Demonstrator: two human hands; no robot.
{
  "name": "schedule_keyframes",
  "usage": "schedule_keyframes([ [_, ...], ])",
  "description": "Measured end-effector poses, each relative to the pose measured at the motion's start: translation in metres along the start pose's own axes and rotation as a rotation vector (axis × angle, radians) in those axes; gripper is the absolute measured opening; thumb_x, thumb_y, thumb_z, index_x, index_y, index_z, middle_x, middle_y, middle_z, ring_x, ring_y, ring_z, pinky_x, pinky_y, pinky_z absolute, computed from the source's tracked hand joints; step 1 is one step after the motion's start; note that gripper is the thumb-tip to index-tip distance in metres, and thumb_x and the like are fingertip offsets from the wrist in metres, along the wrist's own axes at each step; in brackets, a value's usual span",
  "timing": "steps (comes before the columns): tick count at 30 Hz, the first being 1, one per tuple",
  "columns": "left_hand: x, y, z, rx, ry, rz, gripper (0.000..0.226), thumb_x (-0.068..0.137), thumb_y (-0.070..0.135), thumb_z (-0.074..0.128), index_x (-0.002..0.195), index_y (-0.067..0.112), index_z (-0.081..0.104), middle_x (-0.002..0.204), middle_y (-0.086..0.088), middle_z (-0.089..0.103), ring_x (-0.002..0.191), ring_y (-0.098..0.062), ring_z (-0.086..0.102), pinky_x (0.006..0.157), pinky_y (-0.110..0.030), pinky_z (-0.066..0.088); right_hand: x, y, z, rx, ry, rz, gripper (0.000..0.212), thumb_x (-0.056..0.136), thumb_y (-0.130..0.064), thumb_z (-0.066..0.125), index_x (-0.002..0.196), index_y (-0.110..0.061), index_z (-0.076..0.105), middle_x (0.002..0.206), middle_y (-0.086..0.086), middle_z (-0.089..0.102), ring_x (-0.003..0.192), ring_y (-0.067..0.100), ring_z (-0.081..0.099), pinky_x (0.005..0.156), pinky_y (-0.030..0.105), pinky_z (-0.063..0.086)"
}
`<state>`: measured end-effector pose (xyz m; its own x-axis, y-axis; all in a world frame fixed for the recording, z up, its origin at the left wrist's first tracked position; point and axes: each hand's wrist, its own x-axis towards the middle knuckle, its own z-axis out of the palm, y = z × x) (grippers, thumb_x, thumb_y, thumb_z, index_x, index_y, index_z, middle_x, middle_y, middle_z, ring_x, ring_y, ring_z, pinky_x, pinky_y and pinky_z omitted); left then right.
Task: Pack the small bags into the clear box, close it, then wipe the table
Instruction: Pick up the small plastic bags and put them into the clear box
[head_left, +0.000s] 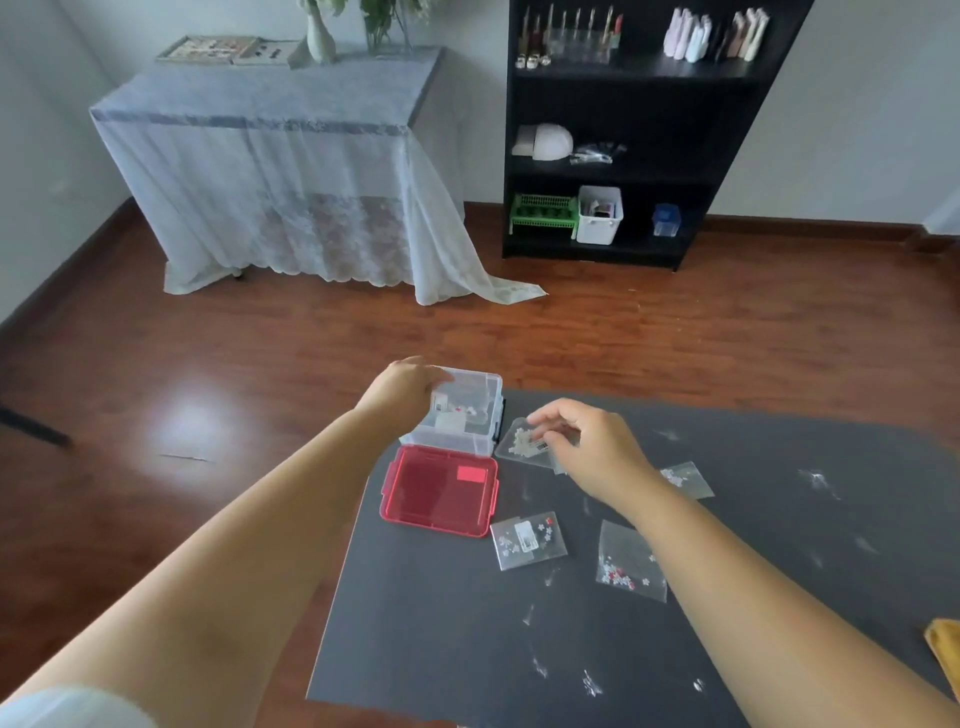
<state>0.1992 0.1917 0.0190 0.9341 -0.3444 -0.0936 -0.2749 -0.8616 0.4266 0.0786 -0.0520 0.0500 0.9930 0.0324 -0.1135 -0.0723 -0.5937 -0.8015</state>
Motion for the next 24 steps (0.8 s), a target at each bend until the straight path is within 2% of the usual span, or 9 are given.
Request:
schedule_keyframes([
  [3,0.010,-0.006,0.009,-0.005,-0.089,0.006,0.042,0.093,-0.002,0.043,0.117,0.019,0.070,0.101,-0.001,0.053,0.101,-0.026,0.059,0.084,-0.027,0.046,0.012,-0.004,0.006,0.013,0.039,0.004,0.030,0.092,-0.007,0.054,0.098,-0.033,0.067,0.090,-0.019,0.073,0.085,-0.004,0.065,0.071,0.018,0.053],
  [7,0.016,-0.015,0.020,0.074,-0.141,0.048,0.045,0.092,0.002,0.042,0.126,0.025,0.062,0.124,-0.002,0.062,0.118,-0.026,0.052,0.096,-0.037,0.046,0.033,-0.016,0.010,0.063,0.101,-0.006,0.032,0.091,-0.007,0.055,0.095,-0.036,0.067,0.089,-0.018,0.072,0.083,-0.009,0.062,0.065,0.004,0.045],
  [10,0.012,-0.022,0.025,0.183,-0.098,0.107,0.040,0.092,0.005,0.045,0.123,0.025,0.062,0.120,0.001,0.064,0.117,-0.029,0.047,0.095,-0.040,0.043,0.054,-0.029,0.018,0.074,0.162,-0.003,0.029,0.090,-0.012,0.058,0.094,-0.039,0.067,0.088,-0.019,0.066,0.080,-0.010,0.057,0.062,0.001,0.041],
  [14,-0.003,-0.024,0.027,0.189,0.041,0.075,0.033,0.095,0.022,0.050,0.124,0.028,0.063,0.125,0.004,0.055,0.116,-0.028,0.041,0.096,-0.042,0.035,0.084,-0.046,0.037,0.104,0.188,-0.006,0.028,0.091,-0.012,0.055,0.098,-0.035,0.068,0.085,-0.013,0.067,0.078,-0.001,0.060,0.064,0.006,0.040],
  [18,-0.030,-0.031,0.032,0.005,0.236,-0.115,0.036,0.092,0.030,0.054,0.127,0.029,0.060,0.128,0.004,0.051,0.116,-0.030,0.039,0.093,-0.043,0.033,0.103,-0.052,0.060,0.087,0.169,0.009,0.024,0.091,-0.011,0.057,0.099,-0.029,0.071,0.087,-0.010,0.069,0.084,0.005,0.062,0.070,0.013,0.044],
  [20,-0.044,-0.035,0.037,-0.105,0.259,-0.185,0.042,0.092,0.029,0.054,0.133,0.026,0.055,0.135,0.003,0.049,0.119,-0.031,0.040,0.095,-0.044,0.035,0.110,-0.050,0.071,0.007,0.130,0.013,0.025,0.093,-0.011,0.056,0.103,-0.027,0.071,0.094,-0.008,0.070,0.094,0.012,0.061,0.081,0.022,0.049],
  [22,-0.055,-0.039,0.042,-0.180,0.236,-0.181,0.046,0.094,0.029,0.053,0.139,0.024,0.049,0.142,0.003,0.045,0.121,-0.032,0.041,0.099,-0.044,0.036,0.115,-0.044,0.082,-0.125,0.045,0.028,0.028,0.095,-0.013,0.051,0.109,-0.029,0.070,0.106,-0.003,0.069,0.106,0.017,0.057,0.091,0.029,0.047],
  [24,-0.060,-0.045,0.044,-0.188,0.213,-0.150,0.049,0.096,0.032,0.051,0.143,0.024,0.044,0.146,0.004,0.042,0.124,-0.032,0.041,0.102,-0.045,0.035,0.121,-0.035,0.093,-0.246,-0.072,0.080,0.033,0.097,-0.016,0.046,0.115,-0.034,0.066,0.122,0.004,0.062,0.116,0.022,0.052,0.091,0.031,0.047],
])
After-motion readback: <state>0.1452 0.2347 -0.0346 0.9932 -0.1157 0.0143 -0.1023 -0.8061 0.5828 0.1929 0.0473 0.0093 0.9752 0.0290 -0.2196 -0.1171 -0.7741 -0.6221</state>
